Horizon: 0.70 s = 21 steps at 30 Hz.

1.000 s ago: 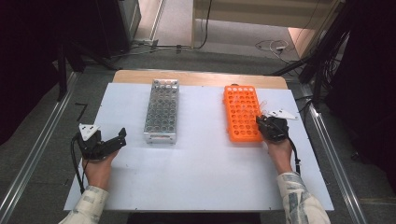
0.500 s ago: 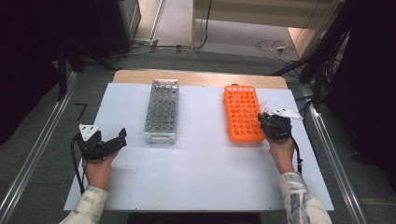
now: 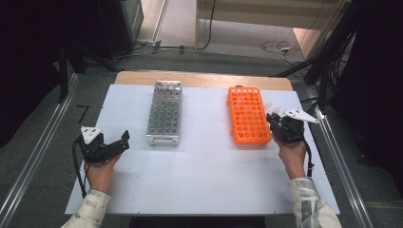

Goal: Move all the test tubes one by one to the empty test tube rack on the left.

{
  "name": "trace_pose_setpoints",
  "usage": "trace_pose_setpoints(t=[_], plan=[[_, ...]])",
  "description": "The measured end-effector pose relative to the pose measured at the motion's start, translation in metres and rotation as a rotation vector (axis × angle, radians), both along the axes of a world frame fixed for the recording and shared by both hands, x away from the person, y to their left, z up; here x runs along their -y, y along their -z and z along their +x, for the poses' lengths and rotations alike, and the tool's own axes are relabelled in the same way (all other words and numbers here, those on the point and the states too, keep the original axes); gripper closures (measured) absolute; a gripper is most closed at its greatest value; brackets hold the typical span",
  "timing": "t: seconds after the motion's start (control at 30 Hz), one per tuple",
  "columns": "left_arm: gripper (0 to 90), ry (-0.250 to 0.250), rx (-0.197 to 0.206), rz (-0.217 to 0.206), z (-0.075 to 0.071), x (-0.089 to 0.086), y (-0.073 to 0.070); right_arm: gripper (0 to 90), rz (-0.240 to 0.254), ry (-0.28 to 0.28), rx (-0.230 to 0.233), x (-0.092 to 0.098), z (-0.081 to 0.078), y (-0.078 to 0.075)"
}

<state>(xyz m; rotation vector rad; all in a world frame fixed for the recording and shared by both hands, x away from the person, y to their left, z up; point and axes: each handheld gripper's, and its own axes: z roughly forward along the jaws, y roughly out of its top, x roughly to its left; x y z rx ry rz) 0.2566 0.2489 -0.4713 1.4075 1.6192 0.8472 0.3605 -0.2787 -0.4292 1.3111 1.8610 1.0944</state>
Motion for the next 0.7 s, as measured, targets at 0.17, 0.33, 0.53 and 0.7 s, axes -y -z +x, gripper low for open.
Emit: trace_pose_setpoints(t=[0.17,0.33,0.53,0.7], plan=[[4.4,0.012,0.009,-0.001,-0.002,0.002,-0.002,73.5,0.016,-0.008,-0.001,0.002,-0.008,-0.005],[4.4,0.029,0.017,-0.001,-0.004,0.005,-0.005,73.5,0.015,-0.029,-0.018,0.0,-0.017,-0.007],[4.4,0.046,0.027,-0.004,-0.006,0.009,-0.008,73.5,0.01,-0.049,-0.022,-0.002,-0.026,-0.01],[4.5,0.055,0.035,0.0,-0.008,0.013,-0.011,73.5,0.014,-0.065,-0.028,-0.002,-0.033,-0.011]])
